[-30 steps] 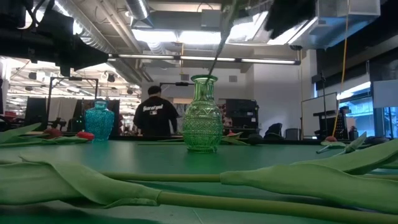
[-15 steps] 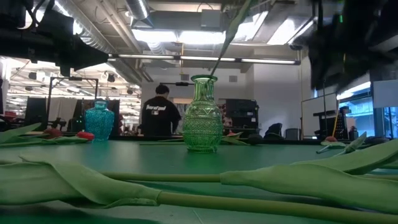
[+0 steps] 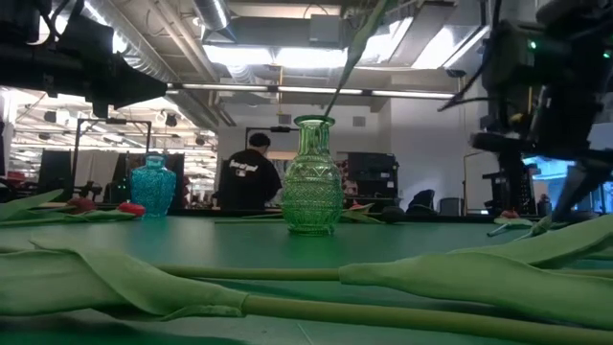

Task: Sort flowers into vase by color
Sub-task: Put the black tulip into the green vase

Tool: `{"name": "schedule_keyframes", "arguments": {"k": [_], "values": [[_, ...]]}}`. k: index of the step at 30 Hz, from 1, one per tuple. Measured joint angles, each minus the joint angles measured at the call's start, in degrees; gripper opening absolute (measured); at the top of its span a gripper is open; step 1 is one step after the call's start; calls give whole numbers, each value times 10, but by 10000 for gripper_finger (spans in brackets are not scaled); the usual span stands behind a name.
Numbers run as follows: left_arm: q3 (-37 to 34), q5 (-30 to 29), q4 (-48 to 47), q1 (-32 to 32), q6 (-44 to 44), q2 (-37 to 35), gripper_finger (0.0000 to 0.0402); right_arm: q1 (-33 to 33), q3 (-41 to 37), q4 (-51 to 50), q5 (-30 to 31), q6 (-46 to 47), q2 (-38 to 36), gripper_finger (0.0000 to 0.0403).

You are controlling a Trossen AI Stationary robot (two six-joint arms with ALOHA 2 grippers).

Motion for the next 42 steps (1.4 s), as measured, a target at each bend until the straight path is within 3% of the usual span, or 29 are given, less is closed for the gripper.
{"name": "schedule_keyframes", "arguments": {"k": [5,15,22,29,36,42], "values": [[0,0,0,0,0,0,79,-5,-15,3,4,67,30,193],[0,0,0,0,0,0,79,-55,-19,31,28,72,63,116],[0,0,0,0,0,0,79,-68,-20,50,71,24,64,90],[0,0,0,0,0,0,79,-68,-20,78,98,-60,64,13],[0,0,0,0,0,0,79,-60,20,66,107,-124,60,19],[0,0,0,0,0,0,79,-36,107,55,192,-213,37,8]]}}
